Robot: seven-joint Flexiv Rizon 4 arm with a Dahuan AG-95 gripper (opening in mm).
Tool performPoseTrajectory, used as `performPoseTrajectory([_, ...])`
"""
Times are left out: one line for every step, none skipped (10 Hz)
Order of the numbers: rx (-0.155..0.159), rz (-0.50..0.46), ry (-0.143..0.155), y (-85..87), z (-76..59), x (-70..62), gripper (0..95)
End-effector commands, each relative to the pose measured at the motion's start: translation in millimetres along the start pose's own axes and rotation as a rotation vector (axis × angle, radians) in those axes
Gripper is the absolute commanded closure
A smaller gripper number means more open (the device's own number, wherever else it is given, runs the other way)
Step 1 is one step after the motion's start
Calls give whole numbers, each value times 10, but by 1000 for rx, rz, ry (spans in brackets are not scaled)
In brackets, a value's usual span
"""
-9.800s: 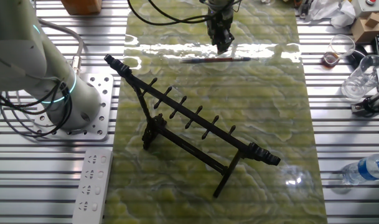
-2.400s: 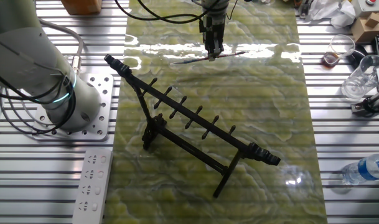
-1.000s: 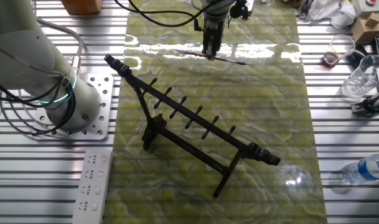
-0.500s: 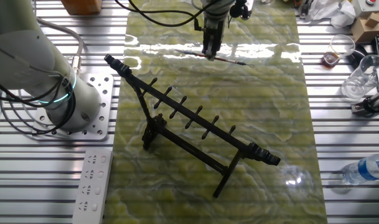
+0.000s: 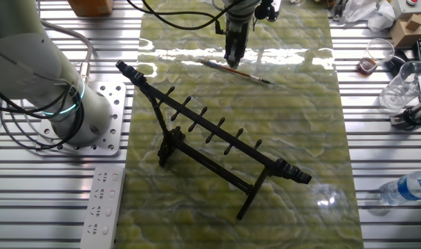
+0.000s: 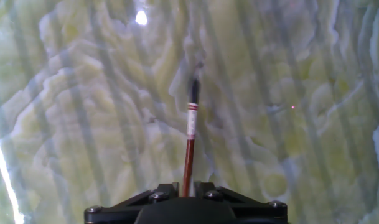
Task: Place the brush on the pen rack
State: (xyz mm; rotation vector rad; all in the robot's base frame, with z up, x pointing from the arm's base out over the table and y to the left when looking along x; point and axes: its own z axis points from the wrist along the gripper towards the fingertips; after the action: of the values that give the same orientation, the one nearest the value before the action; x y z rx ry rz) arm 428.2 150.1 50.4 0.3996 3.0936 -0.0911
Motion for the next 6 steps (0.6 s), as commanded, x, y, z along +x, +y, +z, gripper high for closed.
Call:
performPoseTrajectory([-3,-52,5,-3,0,3,570])
performPoseTrajectory([-5,-236,14,-11,-6,9,570])
performPoseTrajectory([-13,-388,10,-11,-7,9,570])
performPoseTrajectory([-17,-508,9,-11,-7,9,570])
performPoseTrajectory([-18,-639,8,-11,-7,9,570])
performPoseTrajectory([-18,-764,6,-10,-5,8,570])
